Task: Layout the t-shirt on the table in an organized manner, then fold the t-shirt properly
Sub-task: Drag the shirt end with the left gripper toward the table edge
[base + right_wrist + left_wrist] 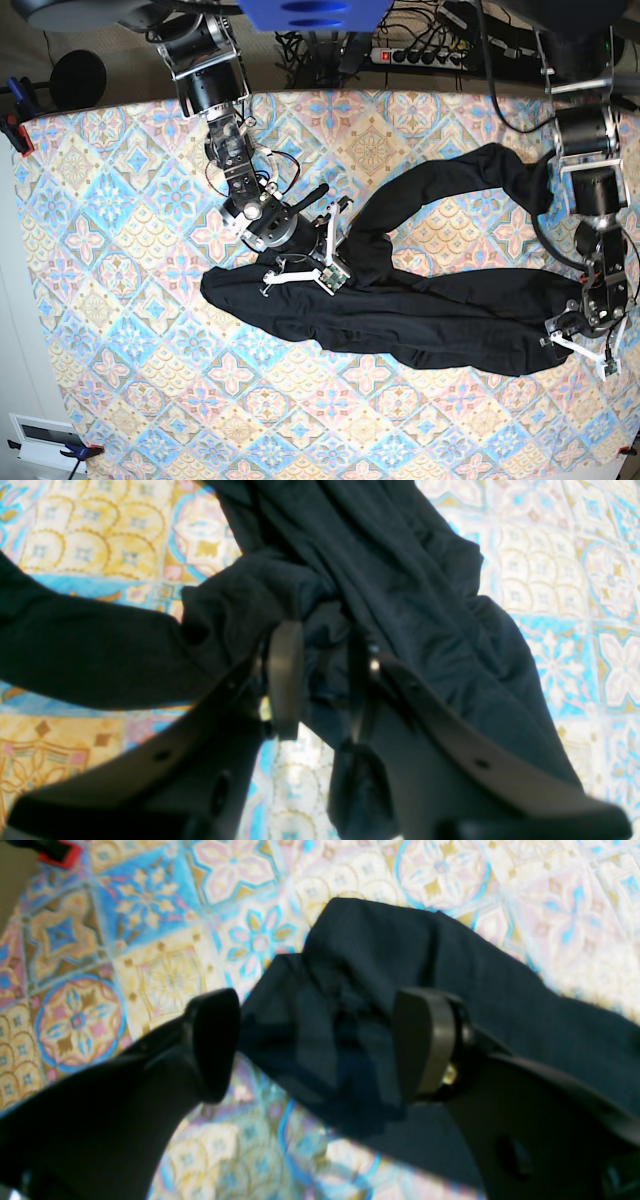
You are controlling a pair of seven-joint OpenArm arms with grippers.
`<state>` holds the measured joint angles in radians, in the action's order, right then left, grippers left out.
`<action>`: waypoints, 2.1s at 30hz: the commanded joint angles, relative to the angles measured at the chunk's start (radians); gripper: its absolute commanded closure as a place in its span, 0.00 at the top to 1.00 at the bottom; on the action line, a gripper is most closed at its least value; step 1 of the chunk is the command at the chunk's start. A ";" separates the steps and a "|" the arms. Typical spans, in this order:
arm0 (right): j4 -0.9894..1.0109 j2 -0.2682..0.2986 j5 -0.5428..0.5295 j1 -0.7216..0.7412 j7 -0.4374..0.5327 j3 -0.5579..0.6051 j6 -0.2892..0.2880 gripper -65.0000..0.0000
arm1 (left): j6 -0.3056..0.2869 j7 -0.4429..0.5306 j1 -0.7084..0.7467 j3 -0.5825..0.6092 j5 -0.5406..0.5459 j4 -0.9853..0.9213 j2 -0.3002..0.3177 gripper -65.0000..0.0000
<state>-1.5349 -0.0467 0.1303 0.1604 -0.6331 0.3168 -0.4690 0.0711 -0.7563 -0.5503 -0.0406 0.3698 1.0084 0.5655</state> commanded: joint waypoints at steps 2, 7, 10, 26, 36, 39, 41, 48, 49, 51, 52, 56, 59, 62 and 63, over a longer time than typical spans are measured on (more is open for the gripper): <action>-0.020 -0.006 -0.007 0.023 0.023 0.000 0.003 0.23 | 0.003 0.016 0.048 -0.025 0.042 0.040 0.040 0.63; -0.040 -0.006 -0.007 0.023 0.023 0.000 0.003 0.23 | 0.003 0.016 0.172 -0.183 0.113 0.036 0.038 0.56; -0.042 -0.006 -0.007 0.023 0.023 0.000 0.003 0.23 | 0.003 0.017 0.189 -0.213 0.116 0.033 0.008 0.53; -0.055 -0.006 -0.005 -0.061 0.023 0.000 0.002 0.23 | 0.006 0.123 0.091 -0.212 0.113 -0.213 -0.097 0.52; -0.055 -0.006 -0.005 -0.061 0.023 -0.002 0.002 0.23 | -0.001 0.050 0.092 -0.210 0.120 -0.208 -0.161 0.21; -0.055 -0.006 -0.005 -0.061 0.023 -0.006 0.002 0.23 | -0.024 0.027 0.123 -0.216 0.139 -0.184 -0.157 0.00; -0.055 -0.006 -0.005 -0.061 0.023 -0.006 0.002 0.23 | -0.026 0.002 0.175 -0.216 0.169 -0.113 -0.143 0.00; -0.055 -0.006 -0.005 -0.061 0.023 -0.006 0.002 0.23 | -0.024 -0.107 0.471 -0.351 0.340 0.267 -0.097 0.00; -0.055 -0.006 -0.005 -0.061 0.023 -0.006 0.002 0.23 | -0.024 -0.121 0.505 -0.384 0.347 0.306 -0.097 0.00; -0.055 -0.006 -0.005 -0.061 0.023 -0.006 0.002 0.23 | -0.024 -0.142 0.574 -0.443 0.357 0.358 -0.098 0.00; -0.055 -0.006 -0.005 -0.061 0.023 -0.006 0.002 0.23 | -0.026 -0.142 0.609 -0.463 0.358 0.373 -0.098 0.00; -0.049 -0.006 -0.005 -0.061 0.023 -0.006 0.002 0.23 | -0.027 -0.145 0.680 -0.466 0.357 0.378 -0.097 0.00; -0.045 -0.006 -0.005 -0.061 0.023 -0.003 0.002 0.23 | -0.027 -0.171 0.686 -0.453 0.357 0.381 -0.091 0.00; -0.043 -0.006 -0.005 -0.058 -0.004 -0.002 0.002 0.24 | -0.029 -0.279 0.678 -0.430 0.383 0.409 -0.055 0.06; -0.043 -0.006 -0.005 -0.058 -0.018 -0.002 0.002 0.24 | -0.029 -0.288 0.683 -0.431 0.403 0.435 -0.055 0.08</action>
<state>-1.5623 -0.0471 0.1322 0.0814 -0.6743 0.3138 -0.4690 0.0505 -1.0576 0.1402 -0.4652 0.7567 1.4235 0.4927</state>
